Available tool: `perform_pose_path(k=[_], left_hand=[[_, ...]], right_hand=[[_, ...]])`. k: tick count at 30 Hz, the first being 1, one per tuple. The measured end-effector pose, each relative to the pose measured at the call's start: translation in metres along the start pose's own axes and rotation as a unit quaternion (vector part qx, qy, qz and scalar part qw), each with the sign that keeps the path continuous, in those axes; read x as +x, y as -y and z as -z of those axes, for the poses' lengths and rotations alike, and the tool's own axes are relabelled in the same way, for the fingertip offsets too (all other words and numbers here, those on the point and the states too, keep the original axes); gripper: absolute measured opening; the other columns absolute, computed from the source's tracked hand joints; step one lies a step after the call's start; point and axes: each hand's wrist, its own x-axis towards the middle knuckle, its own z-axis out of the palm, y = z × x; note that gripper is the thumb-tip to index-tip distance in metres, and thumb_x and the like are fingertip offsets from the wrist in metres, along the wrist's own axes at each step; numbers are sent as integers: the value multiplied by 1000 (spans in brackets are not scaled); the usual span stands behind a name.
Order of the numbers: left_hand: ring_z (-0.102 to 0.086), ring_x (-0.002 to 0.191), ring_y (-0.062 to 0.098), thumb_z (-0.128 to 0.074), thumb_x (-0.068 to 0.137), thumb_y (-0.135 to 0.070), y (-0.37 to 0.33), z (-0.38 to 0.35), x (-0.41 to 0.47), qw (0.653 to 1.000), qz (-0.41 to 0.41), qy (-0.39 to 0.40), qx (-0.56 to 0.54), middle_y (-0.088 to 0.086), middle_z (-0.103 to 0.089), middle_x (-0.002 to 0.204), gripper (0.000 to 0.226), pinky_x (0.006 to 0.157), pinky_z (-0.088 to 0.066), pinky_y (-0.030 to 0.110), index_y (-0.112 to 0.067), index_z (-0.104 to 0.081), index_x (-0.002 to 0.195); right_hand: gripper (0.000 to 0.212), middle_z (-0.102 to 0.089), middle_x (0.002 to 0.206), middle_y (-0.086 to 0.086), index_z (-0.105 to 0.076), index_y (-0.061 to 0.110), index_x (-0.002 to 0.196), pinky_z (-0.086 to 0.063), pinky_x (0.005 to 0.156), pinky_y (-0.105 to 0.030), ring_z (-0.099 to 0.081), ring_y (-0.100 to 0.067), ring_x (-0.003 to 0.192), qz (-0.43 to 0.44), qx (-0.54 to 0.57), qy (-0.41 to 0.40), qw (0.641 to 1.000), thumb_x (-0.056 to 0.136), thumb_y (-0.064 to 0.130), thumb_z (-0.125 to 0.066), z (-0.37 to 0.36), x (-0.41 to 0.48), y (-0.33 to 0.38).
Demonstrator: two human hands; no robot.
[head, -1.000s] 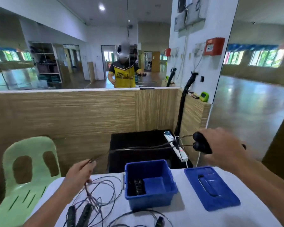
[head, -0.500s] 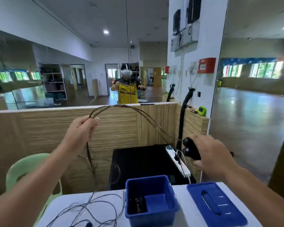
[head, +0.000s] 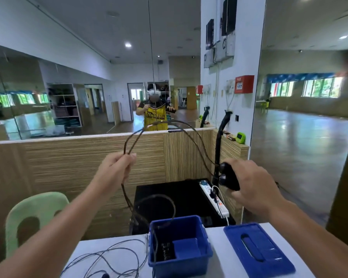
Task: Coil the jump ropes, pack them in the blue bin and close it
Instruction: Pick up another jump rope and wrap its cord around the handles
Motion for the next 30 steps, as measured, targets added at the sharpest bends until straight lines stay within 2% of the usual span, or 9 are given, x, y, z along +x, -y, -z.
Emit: perform_pose_path(k=[7,11,15,18,20,22,25,27,30], left_hand=[[-37,49,17,-52,105,-15,97,-43,-83,990,144,4,0,2,-41,52,45,51,-42,32,-12,-47,60],[-51,55,22,-65,98,-21,151,-54,-118,960,279,-9,4,10,-51,55,43,67,-50,44,-12,-59,57],[-70,77,11,-66,96,-38,179,-53,-137,927,342,74,134,-5,-78,78,34,80,-53,27,-13,-76,76],[-71,89,3,-65,91,-51,181,-49,-138,901,347,156,209,-16,-78,86,33,95,-52,25,-23,-80,83],[-70,85,8,-68,86,-56,178,-47,-132,898,335,180,220,-14,-76,80,37,85,-52,25,-22,-76,74],[-62,76,9,-73,81,-62,162,-49,-124,901,310,217,212,-13,-65,71,43,73,-44,26,-22,-63,70],[-64,110,-2,-71,90,-53,110,-50,-105,886,248,360,157,-25,-71,112,28,92,-45,15,-39,-68,115],[-58,129,2,-71,88,-56,82,-48,-88,896,179,382,137,-18,-65,137,60,112,-42,26,-34,-54,142],[-49,138,7,-63,66,-86,30,-49,-63,936,120,298,148,-4,-48,156,112,114,-38,27,-30,-33,158]], right_hand=[[66,-64,96,12,-52,32,124,-47,84,-43,-58,-19,88,9,-16,-12,1000,65,37,-80,8,-8,-4],[65,-63,98,12,-50,33,126,-45,87,-42,-58,-19,90,14,-30,1,999,67,38,-80,10,-10,-4],[65,-66,104,7,-51,32,127,-46,90,-46,-61,-23,95,34,-59,-2,998,68,42,-77,11,-10,-4],[59,-67,107,7,-49,34,128,-43,99,-54,-63,-25,99,51,-82,-11,995,74,50,-67,12,-13,3],[57,-68,107,6,-48,36,128,-41,102,-59,-64,-26,98,58,-84,-7,995,75,55,-54,13,-13,10],[57,-68,109,7,-47,38,130,-40,103,-61,-63,-26,100,59,-89,4,994,76,54,-58,13,-12,16],[63,-66,109,8,-47,39,133,-39,105,-62,-63,-24,102,60,-104,19,993,76,53,-72,14,-7,25],[60,-64,109,10,-46,41,134,-38,106,-60,-61,-23,103,71,-110,22,991,80,55,-68,17,-4,33],[61,-63,111,9,-45,41,135,-37,106,-58,-60,-23,103,91,-119,26,988,80,57,-65,21,0,46]])
